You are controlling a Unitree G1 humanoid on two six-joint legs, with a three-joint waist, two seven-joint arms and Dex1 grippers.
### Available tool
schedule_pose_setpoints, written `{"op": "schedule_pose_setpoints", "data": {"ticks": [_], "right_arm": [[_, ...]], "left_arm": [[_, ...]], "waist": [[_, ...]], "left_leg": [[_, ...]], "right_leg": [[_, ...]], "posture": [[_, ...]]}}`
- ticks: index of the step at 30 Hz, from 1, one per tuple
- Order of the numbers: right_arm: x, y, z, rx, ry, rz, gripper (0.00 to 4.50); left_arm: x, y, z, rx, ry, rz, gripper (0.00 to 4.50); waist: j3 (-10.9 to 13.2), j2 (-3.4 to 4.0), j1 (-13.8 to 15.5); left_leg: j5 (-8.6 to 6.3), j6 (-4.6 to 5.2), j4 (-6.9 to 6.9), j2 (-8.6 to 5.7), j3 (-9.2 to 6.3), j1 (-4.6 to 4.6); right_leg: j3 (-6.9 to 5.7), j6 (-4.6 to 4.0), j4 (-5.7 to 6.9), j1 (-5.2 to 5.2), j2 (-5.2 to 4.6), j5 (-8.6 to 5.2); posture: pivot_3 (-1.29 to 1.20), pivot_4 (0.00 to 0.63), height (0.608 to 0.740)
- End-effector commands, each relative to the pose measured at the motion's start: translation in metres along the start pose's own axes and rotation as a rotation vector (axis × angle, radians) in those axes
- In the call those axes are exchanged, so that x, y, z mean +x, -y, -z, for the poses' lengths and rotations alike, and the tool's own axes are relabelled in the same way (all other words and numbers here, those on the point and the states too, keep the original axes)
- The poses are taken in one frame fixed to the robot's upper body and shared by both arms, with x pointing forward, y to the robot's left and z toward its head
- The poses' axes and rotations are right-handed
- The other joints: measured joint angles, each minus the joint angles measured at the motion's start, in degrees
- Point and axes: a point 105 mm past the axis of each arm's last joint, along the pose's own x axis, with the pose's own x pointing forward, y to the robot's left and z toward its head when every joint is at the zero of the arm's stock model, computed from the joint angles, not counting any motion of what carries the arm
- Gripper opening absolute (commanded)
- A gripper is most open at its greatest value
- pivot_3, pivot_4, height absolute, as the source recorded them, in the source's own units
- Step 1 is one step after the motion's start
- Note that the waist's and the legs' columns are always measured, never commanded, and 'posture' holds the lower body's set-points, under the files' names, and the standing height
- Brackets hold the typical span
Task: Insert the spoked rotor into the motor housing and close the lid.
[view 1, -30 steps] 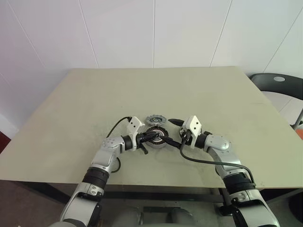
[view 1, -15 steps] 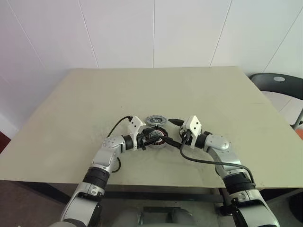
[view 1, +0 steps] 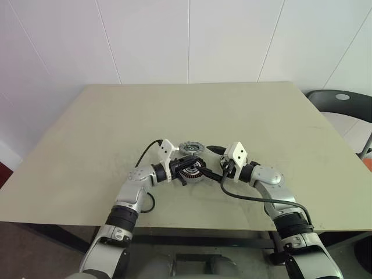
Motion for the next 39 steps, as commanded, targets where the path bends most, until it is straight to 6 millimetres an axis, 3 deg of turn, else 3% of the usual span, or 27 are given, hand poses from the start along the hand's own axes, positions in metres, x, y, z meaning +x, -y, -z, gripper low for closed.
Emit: {"op": "schedule_pose_setpoints", "data": {"ticks": [1, 6, 26, 32, 36, 39], "right_arm": [[0.004, 0.003, -0.014, -0.037, 0.044, 0.001, 4.5], [0.003, 0.005, -0.016, -0.042, 0.049, 0.005, 4.5], [-0.002, 0.015, -0.023, -0.065, 0.054, 0.034, 4.5], [-0.002, 0.014, -0.021, -0.061, 0.049, 0.033, 4.5], [-0.002, 0.014, -0.019, -0.057, 0.045, 0.034, 4.5], [-0.002, 0.014, -0.019, -0.055, 0.044, 0.035, 4.5]], "left_arm": [[0.004, 0.002, -0.004, 0.056, -0.033, 0.012, 0.04], [0.001, -0.004, 0.01, 0.102, -0.114, -0.03, 0.04], [-0.01, -0.023, 0.003, 0.172, -0.118, -0.094, 0.04], [-0.008, -0.019, 0.004, 0.159, -0.111, -0.076, 0.04], [0.001, -0.007, -0.017, 0.099, 0.029, -0.034, 0.04], [0.003, 0.0, -0.02, 0.081, 0.043, 0.005, 0.04]], "waist": [[0.0, 0.0, 0.0], [0.0, 0.0, 0.0], [0.0, 0.0, 0.0], [0.0, 0.0, 0.0], [0.0, 0.0, 0.1], [0.0, 0.0, 0.0]], "left_leg": [[0.0, 0.0, 0.0, 0.0, 0.0, 0.01], [0.0, 0.0, -0.01, 0.0, 0.0, 0.01], [0.0, 0.0, -0.01, 0.0, 0.0, 0.0], [0.0, 0.0, -0.02, 0.0, 0.0, 0.0], [0.0, 0.0, -0.01, 0.0, 0.0, -0.01], [0.0, 0.0, -0.01, 0.0, 0.0, -0.02]], "right_leg": [[0.0, 0.0, 0.0, 0.01, 0.0, 0.0], [0.01, 0.0, 0.0, -0.01, 0.0, 0.0], [0.0, 0.0, -0.01, -0.01, 0.0, 0.0], [0.01, 0.0, 0.0, -0.02, 0.0, 0.0], [0.01, 0.01, -0.01, -0.01, -0.01, 0.0], [0.0, 0.01, -0.01, -0.01, -0.02, 0.0]], "posture": [[0.0, 0.0, 0.74], [0.0, 0.0, 0.74], [0.0, 0.0, 0.74], [0.0, 0.0, 0.74], [0.0, 0.0, 0.74], [0.0, 0.0, 0.74]]}}
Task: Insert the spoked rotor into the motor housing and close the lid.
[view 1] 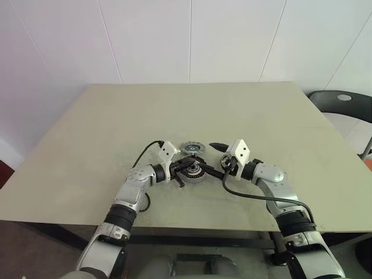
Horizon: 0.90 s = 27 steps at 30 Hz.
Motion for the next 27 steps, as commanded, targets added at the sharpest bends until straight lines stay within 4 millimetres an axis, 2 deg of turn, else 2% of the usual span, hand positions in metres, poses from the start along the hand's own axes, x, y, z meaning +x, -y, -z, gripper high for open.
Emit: {"op": "schedule_pose_setpoints", "data": {"ticks": [1, 7, 13, 18, 21, 24, 27], "right_arm": [[0.002, 0.007, -0.014, -0.031, 0.042, 0.014, 4.5], [0.002, 0.006, -0.013, -0.031, 0.044, 0.014, 4.5], [0.003, 0.006, -0.014, -0.033, 0.048, 0.018, 4.5], [0.003, 0.008, -0.015, -0.038, 0.053, 0.026, 4.5], [0.003, 0.008, -0.016, -0.04, 0.056, 0.034, 4.5], [0.003, 0.008, -0.016, -0.04, 0.055, 0.036, 4.5], [0.003, 0.008, -0.015, -0.039, 0.054, 0.039, 4.5]], "left_arm": [[0.001, 0.004, -0.018, 0.011, 0.062, 0.034, 0.04], [-0.002, 0.004, 0.006, 0.017, -0.062, 0.026, 0.04], [-0.005, 0.003, 0.014, 0.01, -0.1, 0.025, 0.04], [-0.005, -0.006, 0.02, 0.026, -0.131, -0.036, 0.04], [-0.008, -0.02, 0.033, 0.036, -0.201, -0.124, 0.04], [-0.009, -0.026, 0.034, 0.018, -0.188, -0.173, 0.04], [-0.007, -0.025, 0.032, 0.003, -0.16, -0.17, 0.04]], "waist": [[0.0, 0.0, -0.1], [0.0, 0.0, -0.1], [0.0, 0.0, 0.0], [0.0, 0.0, 0.0], [0.0, 0.0, 0.0], [0.0, -0.01, -0.2], [0.0, -0.02, -0.1]], "left_leg": [[0.0, 0.0, 0.0, 0.0, 0.0, 0.0], [0.0, 0.0, 0.0, 0.01, 0.01, 0.03], [0.0, 0.0, 0.0, 0.01, 0.01, 0.02], [0.0, 0.0, 0.0, 0.01, 0.01, 0.02], [0.0, 0.0, 0.02, 0.0, 0.0, 0.05], [0.0, 0.0, 0.03, 0.01, 0.01, 0.1], [0.0, 0.0, 0.01, 0.01, 0.01, 0.1]], "right_leg": [[0.0, 0.0, 0.0, 0.0, 0.0, 0.0], [0.01, 0.0, 0.02, 0.01, 0.02, 0.0], [0.01, 0.0, 0.01, 0.0, 0.02, 0.0], [0.01, 0.0, 0.01, 0.0, 0.02, 0.0], [0.01, 0.0, 0.02, 0.04, 0.02, 0.0], [0.02, 0.0, 0.02, 0.08, 0.02, 0.0], [0.02, 0.0, 0.02, 0.07, 0.02, 0.0]], "posture": [[0.0, 0.0, 0.74], [0.0, 0.0, 0.74], [0.0, 0.0, 0.74], [0.0, 0.0, 0.74], [0.0, 0.0, 0.74], [0.0, 0.0, 0.74], [0.0, 0.0, 0.74]]}}
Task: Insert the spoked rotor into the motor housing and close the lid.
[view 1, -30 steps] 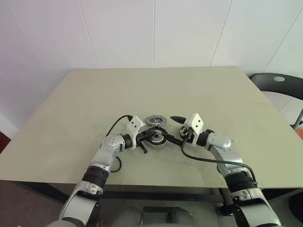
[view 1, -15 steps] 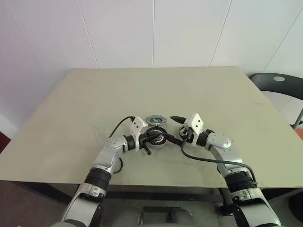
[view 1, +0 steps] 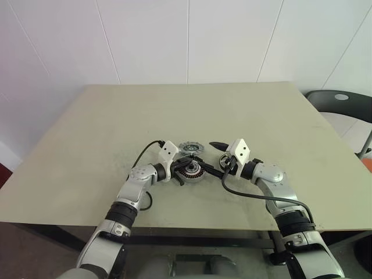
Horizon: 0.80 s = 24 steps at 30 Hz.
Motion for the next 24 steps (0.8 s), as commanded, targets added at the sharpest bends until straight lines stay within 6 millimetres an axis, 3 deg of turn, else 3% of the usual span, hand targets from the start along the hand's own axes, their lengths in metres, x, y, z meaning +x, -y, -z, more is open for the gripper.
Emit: {"op": "schedule_pose_setpoints", "data": {"ticks": [1, 5, 11, 14, 20, 24], "right_arm": [[0.002, 0.006, -0.014, -0.037, 0.048, 0.016, 4.5], [0.003, 0.006, -0.013, -0.035, 0.045, 0.017, 4.5], [0.003, 0.008, -0.012, -0.037, 0.042, 0.024, 4.5], [0.003, 0.008, -0.012, -0.038, 0.045, 0.025, 4.5], [0.004, 0.006, -0.013, -0.039, 0.046, 0.022, 4.5], [0.005, 0.005, -0.014, -0.04, 0.05, 0.018, 4.5]], "left_arm": [[-0.003, -0.003, 0.007, -0.036, 0.001, -0.012, 0.04], [-0.002, 0.021, -0.016, -0.064, 0.124, 0.13, 0.04], [-0.007, 0.044, -0.003, -0.105, 0.049, 0.266, 0.04], [-0.008, 0.03, 0.016, -0.058, -0.058, 0.192, 0.04], [-0.003, -0.015, -0.002, -0.011, 0.018, -0.084, 0.04], [-0.004, -0.024, 0.001, -0.014, 0.015, -0.136, 0.04]], "waist": [[0.0, 0.0, 0.0], [0.0, 0.0, 0.1], [0.0, 0.0, 0.1], [0.0, 0.0, -0.1], [0.0, -0.01, 0.1], [0.0, -0.01, 0.0]], "left_leg": [[0.0, 0.0, 0.0, 0.0, 0.0, 0.0], [0.0, 0.0, 0.01, 0.0, 0.01, -0.04], [0.0, 0.0, -0.01, -0.01, 0.01, -0.1], [0.0, 0.0, -0.01, 0.01, 0.01, -0.04], [0.01, -0.01, 0.09, 0.04, 0.01, 0.04], [0.02, -0.02, 0.08, 0.05, 0.01, 0.03]], "right_leg": [[0.0, 0.0, 0.0, 0.0, 0.0, 0.0], [0.0, 0.0, 0.0, -0.03, 0.0, 0.0], [0.0, -0.01, -0.03, -0.06, -0.01, 0.0], [0.01, -0.02, 0.0, -0.04, 0.01, -0.01], [0.0, 0.07, 0.01, 0.08, 0.03, -0.1], [0.0, 0.11, 0.01, 0.03, 0.03, -0.06]], "posture": [[0.0, 0.0, 0.74], [0.0, 0.0, 0.74], [0.0, 0.0, 0.74], [0.0, 0.0, 0.74], [0.0, 0.0, 0.74], [0.0, 0.0, 0.74]]}}
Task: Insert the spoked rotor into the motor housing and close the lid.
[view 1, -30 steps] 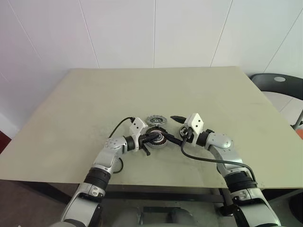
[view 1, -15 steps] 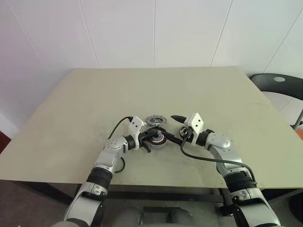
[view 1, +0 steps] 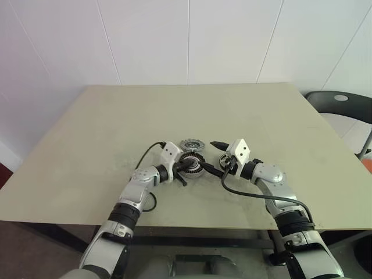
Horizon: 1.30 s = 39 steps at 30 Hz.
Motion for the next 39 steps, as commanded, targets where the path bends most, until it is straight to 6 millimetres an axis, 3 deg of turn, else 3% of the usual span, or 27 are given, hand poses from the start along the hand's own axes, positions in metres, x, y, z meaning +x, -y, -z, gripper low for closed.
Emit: {"op": "schedule_pose_setpoints", "data": {"ticks": [1, 13, 18, 23, 26, 29, 33, 39], "right_arm": [[0.005, 0.003, -0.016, -0.038, 0.049, 0.002, 4.5], [0.005, 0.002, -0.014, -0.038, 0.044, 0.003, 4.5], [0.005, 0.002, -0.016, -0.04, 0.048, 0.003, 4.5], [0.006, 0.002, -0.015, -0.041, 0.046, 0.004, 4.5], [0.007, 0.002, -0.016, -0.042, 0.05, 0.003, 4.5], [0.007, 0.002, -0.016, -0.042, 0.05, 0.004, 4.5], [0.008, 0.002, -0.016, -0.041, 0.05, 0.006, 4.5], [0.008, 0.002, -0.016, -0.04, 0.053, 0.01, 4.5]], "left_arm": [[-0.002, -0.008, 0.0, 0.006, 0.008, -0.036, 0.04], [0.001, 0.041, -0.012, -0.029, 0.093, 0.223, 0.04], [0.004, 0.018, 0.01, -0.006, -0.041, 0.078, 0.04], [0.006, -0.002, -0.014, -0.042, 0.08, -0.04, 0.04], [0.007, -0.005, -0.006, -0.041, 0.033, -0.065, 0.04], [0.008, 0.004, -0.004, -0.041, 0.032, -0.013, 0.04], [0.008, 0.037, -0.017, -0.063, 0.101, 0.172, 0.04], [0.004, 0.05, 0.003, -0.059, -0.017, 0.252, 0.04]], "waist": [[0.0, 0.0, 0.1], [0.0, 0.0, 0.1], [0.0, -0.01, 0.1], [0.0, -0.01, 0.0], [0.0, -0.01, 0.1], [0.0, -0.01, 0.1], [0.0, -0.01, 0.1], [0.0, -0.02, 0.0]], "left_leg": [[0.0, 0.0, -0.03, 0.0, 0.0, -0.04], [-0.01, 0.01, -0.08, 0.0, 0.06, -0.1], [0.0, 0.01, -0.07, 0.0, 0.06, -0.07], [0.0, 0.0, 0.02, 0.01, 0.05, 0.01], [0.0, 0.0, -0.01, 0.01, 0.05, -0.05], [0.0, 0.0, -0.08, 0.0, 0.05, -0.07], [0.0, 0.0, -0.08, 0.0, 0.07, -0.08], [-0.01, 0.01, -0.08, 0.01, 0.08, -0.08]], "right_leg": [[0.0, -0.01, -0.02, -0.05, 0.0, 0.03], [0.0, -0.18, -0.07, -0.1, -0.01, 0.13], [0.01, -0.17, -0.06, -0.07, -0.01, 0.13], [0.0, 0.0, -0.01, 0.02, 0.0, 0.02], [0.0, -0.03, -0.03, -0.05, 0.0, 0.07], [0.0, -0.14, -0.06, -0.09, -0.01, 0.16], [0.0, -0.15, -0.06, -0.08, -0.01, 0.15], [0.0, -0.17, -0.07, -0.08, 0.0, 0.14]], "posture": [[0.0, 0.0, 0.74], [0.0, 0.0, 0.74], [0.0, 0.0, 0.74], [0.0, 0.0, 0.74], [0.0, 0.0, 0.74], [0.0, 0.0, 0.74], [0.0, 0.0, 0.74], [0.0, 0.0, 0.74]]}}
